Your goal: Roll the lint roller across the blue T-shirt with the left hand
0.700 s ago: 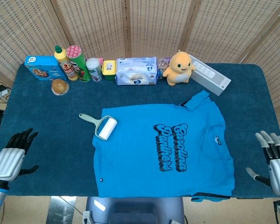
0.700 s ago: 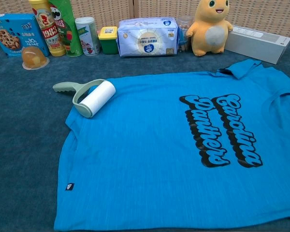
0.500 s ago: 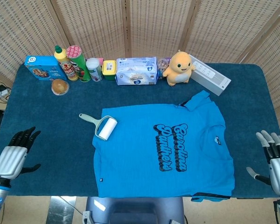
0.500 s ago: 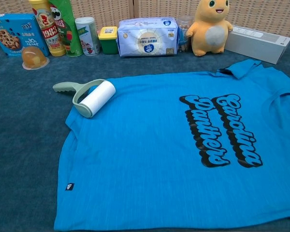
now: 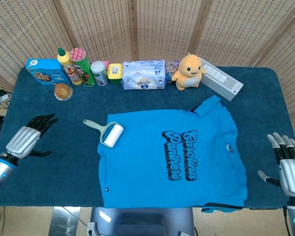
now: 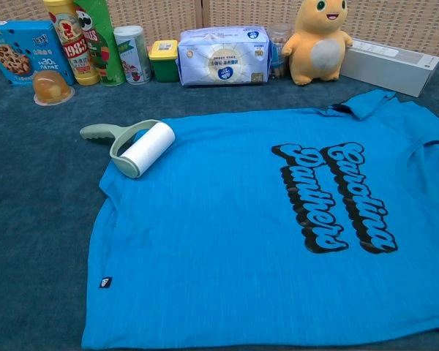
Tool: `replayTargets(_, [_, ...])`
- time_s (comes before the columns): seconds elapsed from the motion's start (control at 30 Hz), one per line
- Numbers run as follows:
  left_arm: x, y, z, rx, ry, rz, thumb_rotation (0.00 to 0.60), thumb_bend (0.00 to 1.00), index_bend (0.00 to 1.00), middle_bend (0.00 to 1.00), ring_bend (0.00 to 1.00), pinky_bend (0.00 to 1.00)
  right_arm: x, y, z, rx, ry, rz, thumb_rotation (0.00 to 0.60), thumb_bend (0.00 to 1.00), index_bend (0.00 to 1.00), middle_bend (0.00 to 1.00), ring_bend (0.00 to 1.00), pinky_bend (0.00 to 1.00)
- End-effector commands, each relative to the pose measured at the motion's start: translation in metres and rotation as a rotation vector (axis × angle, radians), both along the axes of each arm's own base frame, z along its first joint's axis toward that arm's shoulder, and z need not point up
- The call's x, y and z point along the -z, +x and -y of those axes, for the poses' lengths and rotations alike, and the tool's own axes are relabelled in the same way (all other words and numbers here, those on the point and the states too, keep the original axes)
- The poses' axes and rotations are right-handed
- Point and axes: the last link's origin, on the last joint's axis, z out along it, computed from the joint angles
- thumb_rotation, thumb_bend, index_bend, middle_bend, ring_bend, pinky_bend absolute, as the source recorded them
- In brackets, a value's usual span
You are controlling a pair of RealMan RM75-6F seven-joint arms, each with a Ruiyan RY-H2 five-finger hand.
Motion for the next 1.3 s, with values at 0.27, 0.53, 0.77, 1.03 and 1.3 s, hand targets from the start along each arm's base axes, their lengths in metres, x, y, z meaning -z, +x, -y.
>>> replayTargets(0.27, [0.048,0.02,-0.06,0.056,-0.199,-0.087,0.6,0.01,0.0,0.0,0.0,0.06,0.006,-0.01,0.007,0.062,-0.002,-0.024,0.6,0.0,0.0,0.0,0.0,0.0])
replayTargets(0.53, [0.069,0.039,-0.095,0.035,-0.251,-0.126,0.6,0.03,0.0,0.02,0.0,0.07,0.008,-0.019,0.014,0.116,0.009,-0.012,0.6,0.0,0.0,0.0,0.0,0.0])
replayTargets(0.77, [0.082,0.047,-0.103,0.043,-0.279,-0.147,0.6,0.06,0.0,0.05,0.0,0.07,0.007,-0.023,0.019,0.135,0.015,-0.009,0.6,0.0,0.0,0.0,0.0,0.0])
replayTargets(1.03, [0.094,0.056,-0.112,0.032,-0.307,-0.187,0.6,0.06,0.01,0.12,0.03,0.08,0.004,-0.024,0.019,0.14,0.002,0.005,0.6,0.0,0.0,0.0,0.0,0.0])
replayTargets(1.3, [0.105,0.067,-0.109,0.036,-0.355,-0.262,0.6,0.07,0.02,0.12,0.03,0.09,0.002,-0.021,0.016,0.132,0.004,0.023,0.6,0.0,0.0,0.0,0.0,0.0])
